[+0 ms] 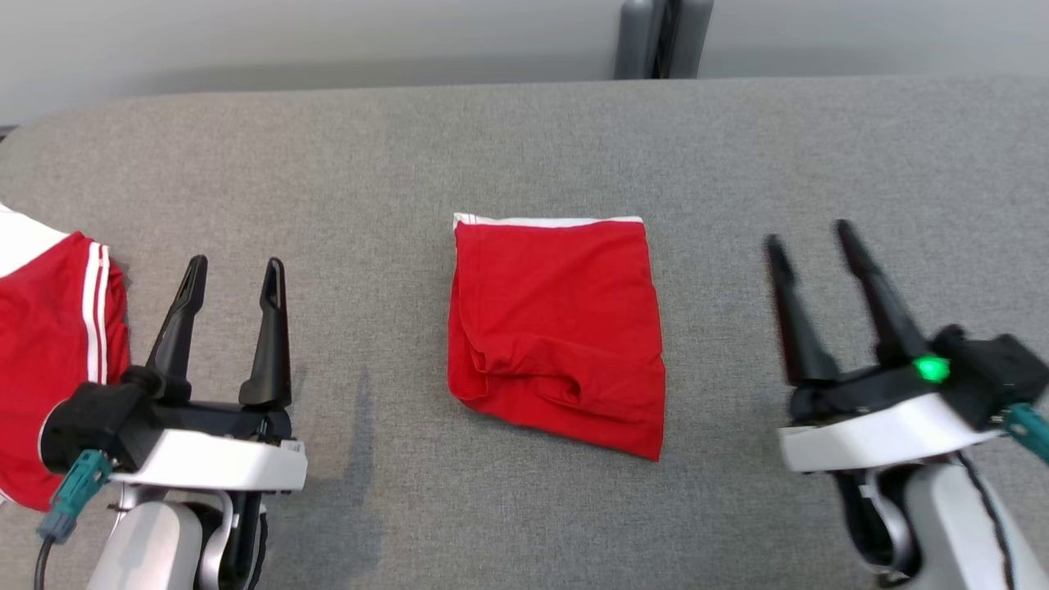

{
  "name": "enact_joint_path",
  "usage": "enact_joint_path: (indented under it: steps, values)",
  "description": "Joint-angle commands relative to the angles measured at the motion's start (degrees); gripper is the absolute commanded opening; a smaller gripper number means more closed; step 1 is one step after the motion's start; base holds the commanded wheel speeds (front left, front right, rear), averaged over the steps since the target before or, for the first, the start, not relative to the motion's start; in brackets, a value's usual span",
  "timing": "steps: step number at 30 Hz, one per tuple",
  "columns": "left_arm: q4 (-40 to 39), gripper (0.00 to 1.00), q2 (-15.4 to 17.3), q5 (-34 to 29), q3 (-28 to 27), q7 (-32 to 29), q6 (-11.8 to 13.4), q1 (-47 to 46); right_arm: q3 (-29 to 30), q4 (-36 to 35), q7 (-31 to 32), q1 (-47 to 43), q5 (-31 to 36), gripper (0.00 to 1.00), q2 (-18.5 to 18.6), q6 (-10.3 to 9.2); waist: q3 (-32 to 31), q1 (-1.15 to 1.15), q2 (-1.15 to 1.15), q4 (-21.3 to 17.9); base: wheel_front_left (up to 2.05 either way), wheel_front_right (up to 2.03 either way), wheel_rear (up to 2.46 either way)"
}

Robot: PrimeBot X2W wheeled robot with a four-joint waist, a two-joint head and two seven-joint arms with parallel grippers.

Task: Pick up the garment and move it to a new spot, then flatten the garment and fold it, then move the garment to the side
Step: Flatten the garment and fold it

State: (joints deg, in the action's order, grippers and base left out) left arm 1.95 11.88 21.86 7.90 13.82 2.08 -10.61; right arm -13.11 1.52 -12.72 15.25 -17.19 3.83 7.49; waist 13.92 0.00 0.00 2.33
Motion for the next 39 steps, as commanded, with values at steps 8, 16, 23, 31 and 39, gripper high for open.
enact_joint_path:
  steps: [8, 16, 23, 31, 39]
  values:
    - [-1.86, 1.0, 1.65, -0.58, 0.0, 0.16, 0.47, 4.43, 12.13, -3.17, 5.41, -8.27, 2.45, 1.0, 1.97, 0.01, -5.75, 0.0, 0.0, -0.26, 0.0, 0.0, 0.0]
    - [-2.44, 1.0, 2.26, -0.97, 0.78, -1.0, 1.01, 7.69, 13.82, -3.27, 7.67, -13.4, 2.13, 1.0, 1.71, 0.01, -10.39, 0.0, 0.0, 0.07, 0.0, 0.0, 0.0]
    - [-4.3, 1.0, 3.33, -1.77, 1.55, -2.86, 1.98, 11.47, 14.64, -3.96, 9.32, -17.39, 1.85, 1.0, 1.3, 0.01, -13.89, 0.0, 0.0, 0.42, 0.0, 0.0, 0.0]
    - [-5.25, 1.0, 3.95, -1.82, 1.93, -4.19, 2.71, 13.74, 14.95, -5.25, 11.13, -19.08, 1.98, 1.0, 1.14, 0.01, -14.62, 0.0, 0.0, 0.67, 0.0, 0.0, 0.0]
    - [-5.63, 1.0, 3.87, -1.25, 2.08, -4.46, 3.06, 13.36, 15.31, -5.59, 11.5, -18.62, 1.83, 1.0, 0.94, 0.01, -14.47, 0.0, 0.0, 0.86, 0.0, 0.0, 0.0]
